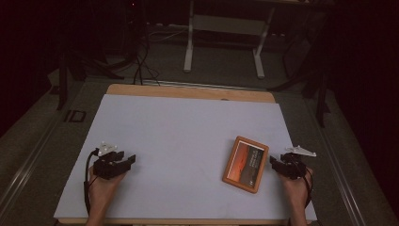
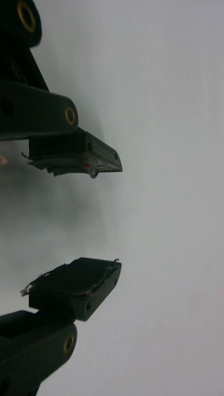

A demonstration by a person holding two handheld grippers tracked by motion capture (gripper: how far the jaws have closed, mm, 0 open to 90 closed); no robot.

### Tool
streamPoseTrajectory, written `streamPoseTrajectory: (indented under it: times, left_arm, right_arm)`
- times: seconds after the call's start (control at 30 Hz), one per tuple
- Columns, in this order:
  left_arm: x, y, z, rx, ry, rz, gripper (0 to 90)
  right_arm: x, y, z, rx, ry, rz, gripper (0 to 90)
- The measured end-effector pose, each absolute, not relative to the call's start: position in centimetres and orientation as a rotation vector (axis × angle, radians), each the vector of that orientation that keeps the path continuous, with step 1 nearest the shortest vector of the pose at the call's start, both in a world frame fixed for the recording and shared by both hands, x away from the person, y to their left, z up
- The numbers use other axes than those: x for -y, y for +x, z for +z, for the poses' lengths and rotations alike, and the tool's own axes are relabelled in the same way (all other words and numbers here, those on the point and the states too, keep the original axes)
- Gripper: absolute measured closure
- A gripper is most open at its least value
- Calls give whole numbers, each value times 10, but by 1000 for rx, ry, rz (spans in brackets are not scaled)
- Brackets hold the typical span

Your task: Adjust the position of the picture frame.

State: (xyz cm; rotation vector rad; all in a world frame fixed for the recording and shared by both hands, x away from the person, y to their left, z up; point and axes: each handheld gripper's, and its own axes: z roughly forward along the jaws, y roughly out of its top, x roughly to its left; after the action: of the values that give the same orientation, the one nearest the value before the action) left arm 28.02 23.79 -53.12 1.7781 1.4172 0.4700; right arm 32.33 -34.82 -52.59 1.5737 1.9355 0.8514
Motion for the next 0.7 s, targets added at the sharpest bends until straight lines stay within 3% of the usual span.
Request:
streamPoseTrajectory:
  times: [0.57,0.7]
  left_arm:
    - [-218,273,-513,-1252,1828,417,599]
    - [-195,277,-504,-1166,1893,394,608]
  right_arm:
    - [345,311,-501,-1963,1526,1055,548]
    - [338,304,-492,-2026,1453,1024,575]
